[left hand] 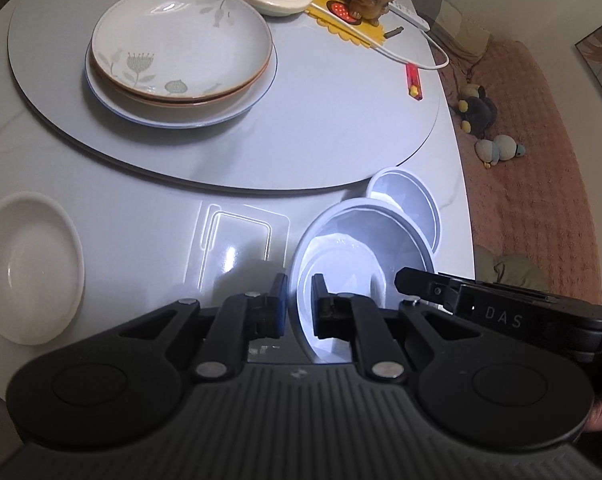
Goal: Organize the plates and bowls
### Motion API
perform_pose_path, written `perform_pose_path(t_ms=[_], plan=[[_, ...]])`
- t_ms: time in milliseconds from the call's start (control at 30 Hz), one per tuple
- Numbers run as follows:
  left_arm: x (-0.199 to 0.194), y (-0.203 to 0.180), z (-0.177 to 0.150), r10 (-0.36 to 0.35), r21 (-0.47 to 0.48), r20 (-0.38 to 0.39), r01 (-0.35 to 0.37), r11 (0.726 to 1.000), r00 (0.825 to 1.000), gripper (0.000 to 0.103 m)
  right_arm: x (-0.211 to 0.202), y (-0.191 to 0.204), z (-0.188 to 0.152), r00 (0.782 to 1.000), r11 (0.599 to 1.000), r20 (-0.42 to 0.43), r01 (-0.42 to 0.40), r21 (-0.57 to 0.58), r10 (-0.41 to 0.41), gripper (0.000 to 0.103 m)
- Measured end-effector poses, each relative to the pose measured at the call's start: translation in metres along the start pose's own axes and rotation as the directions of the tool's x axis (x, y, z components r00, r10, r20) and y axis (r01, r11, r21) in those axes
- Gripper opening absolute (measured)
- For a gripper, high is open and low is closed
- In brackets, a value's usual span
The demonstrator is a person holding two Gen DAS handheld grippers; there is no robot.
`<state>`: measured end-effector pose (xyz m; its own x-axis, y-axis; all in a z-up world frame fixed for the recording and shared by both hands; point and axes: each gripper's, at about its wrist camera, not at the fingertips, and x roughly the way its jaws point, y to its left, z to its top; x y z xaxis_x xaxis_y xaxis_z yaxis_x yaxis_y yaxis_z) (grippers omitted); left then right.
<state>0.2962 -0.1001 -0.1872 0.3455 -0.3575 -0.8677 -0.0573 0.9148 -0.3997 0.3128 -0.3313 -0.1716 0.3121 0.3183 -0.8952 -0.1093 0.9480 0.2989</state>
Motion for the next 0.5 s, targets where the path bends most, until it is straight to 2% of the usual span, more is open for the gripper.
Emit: perform_pose_path(t_ms=[200, 500], plan=[[-0.026, -0.009, 0.000, 0.034, 0.022, 0.042, -0.035, 0.999, 0.999, 0.014, -0.018, 0.010, 0.004, 0.999, 0.999, 0.014, -0.045, -0.013, 0.045, 0.020], [-0.053, -0.002, -0.009, 0.059, -0.069, 0.095, -0.052, 0.996, 0.994, 0.014, -0.023, 0.021, 0.013, 0.993, 0.988, 0.011, -0.116, -0.101, 0.117, 0.020]])
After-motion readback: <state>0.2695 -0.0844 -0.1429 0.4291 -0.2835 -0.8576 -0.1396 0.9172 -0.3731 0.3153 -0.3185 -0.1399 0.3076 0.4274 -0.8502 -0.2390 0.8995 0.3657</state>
